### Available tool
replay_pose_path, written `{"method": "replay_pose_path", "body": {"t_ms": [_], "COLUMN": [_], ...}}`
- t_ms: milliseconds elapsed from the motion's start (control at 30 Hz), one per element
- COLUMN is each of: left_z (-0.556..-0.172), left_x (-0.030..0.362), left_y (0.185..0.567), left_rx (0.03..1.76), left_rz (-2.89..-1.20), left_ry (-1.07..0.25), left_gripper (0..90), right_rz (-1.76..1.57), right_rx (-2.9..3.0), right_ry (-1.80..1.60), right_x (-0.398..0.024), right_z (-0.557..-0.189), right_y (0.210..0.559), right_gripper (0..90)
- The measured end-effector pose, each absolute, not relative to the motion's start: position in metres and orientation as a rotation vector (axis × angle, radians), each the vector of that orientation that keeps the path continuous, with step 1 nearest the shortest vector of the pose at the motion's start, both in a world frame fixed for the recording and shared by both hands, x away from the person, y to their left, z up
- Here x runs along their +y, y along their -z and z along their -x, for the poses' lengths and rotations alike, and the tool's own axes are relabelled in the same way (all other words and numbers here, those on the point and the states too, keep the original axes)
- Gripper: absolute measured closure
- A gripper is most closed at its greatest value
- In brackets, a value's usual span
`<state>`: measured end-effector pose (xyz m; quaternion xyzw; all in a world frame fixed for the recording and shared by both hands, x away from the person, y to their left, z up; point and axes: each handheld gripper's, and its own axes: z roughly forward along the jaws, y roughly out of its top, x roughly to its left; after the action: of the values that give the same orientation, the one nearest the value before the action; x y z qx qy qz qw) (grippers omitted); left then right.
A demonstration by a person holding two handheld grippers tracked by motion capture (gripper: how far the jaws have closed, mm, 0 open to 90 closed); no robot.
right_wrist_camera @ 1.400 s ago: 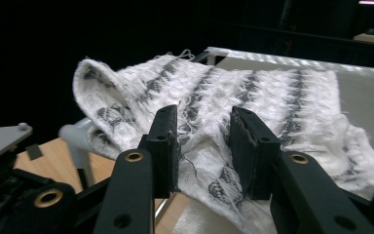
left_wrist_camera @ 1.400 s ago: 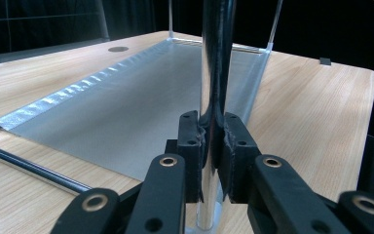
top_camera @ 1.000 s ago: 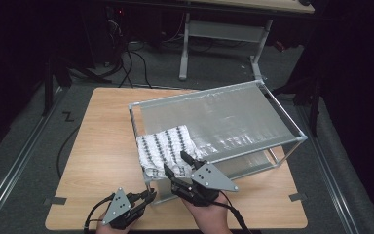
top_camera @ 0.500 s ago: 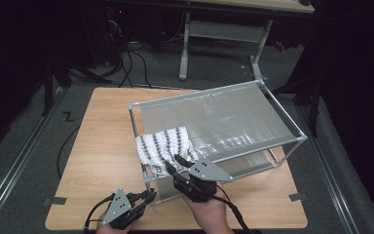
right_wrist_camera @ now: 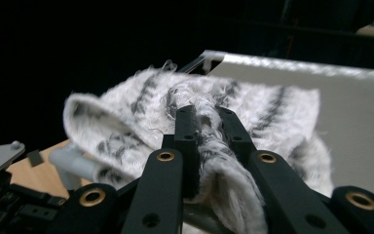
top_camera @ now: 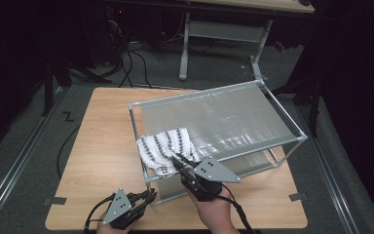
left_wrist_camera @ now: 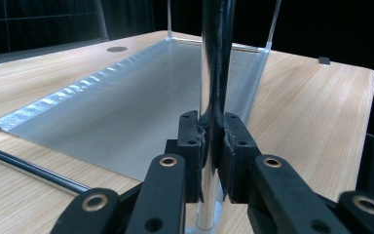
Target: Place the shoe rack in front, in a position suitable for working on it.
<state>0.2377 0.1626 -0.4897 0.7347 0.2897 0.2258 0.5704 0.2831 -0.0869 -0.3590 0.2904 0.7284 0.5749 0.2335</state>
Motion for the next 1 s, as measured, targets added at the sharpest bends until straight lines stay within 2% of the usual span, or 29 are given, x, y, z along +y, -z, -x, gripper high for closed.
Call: {"method": "replay_pose_path", "body": {"t_ms": [333, 667, 900, 1000], "left_z": [-0.238, -0.240, -0.247, -0.254], "left_x": [0.162, 0.162, 0.163, 0.165], "left_y": [0.490, 0.489, 0.489, 0.488], "left_rx": [0.680, 0.687, 0.705, 0.722], "left_rz": [-1.723, -1.721, -1.713, -1.710], "left_ry": [-0.533, -0.538, -0.549, -0.554], "left_gripper": [80.6, 80.6, 80.6, 80.7], "right_rz": [-0.800, -0.832, -0.886, -0.925], "right_rx": [1.832, 1.673, 1.684, 1.725], "right_ry": [-1.557, -1.493, -1.440, -1.397], "right_x": [-0.138, -0.202, -0.233, -0.243], "right_z": [-0.272, -0.242, -0.220, -0.211], "right_y": [0.333, 0.314, 0.327, 0.347], "right_gripper": [81.5, 81.8, 81.9, 81.9]}}
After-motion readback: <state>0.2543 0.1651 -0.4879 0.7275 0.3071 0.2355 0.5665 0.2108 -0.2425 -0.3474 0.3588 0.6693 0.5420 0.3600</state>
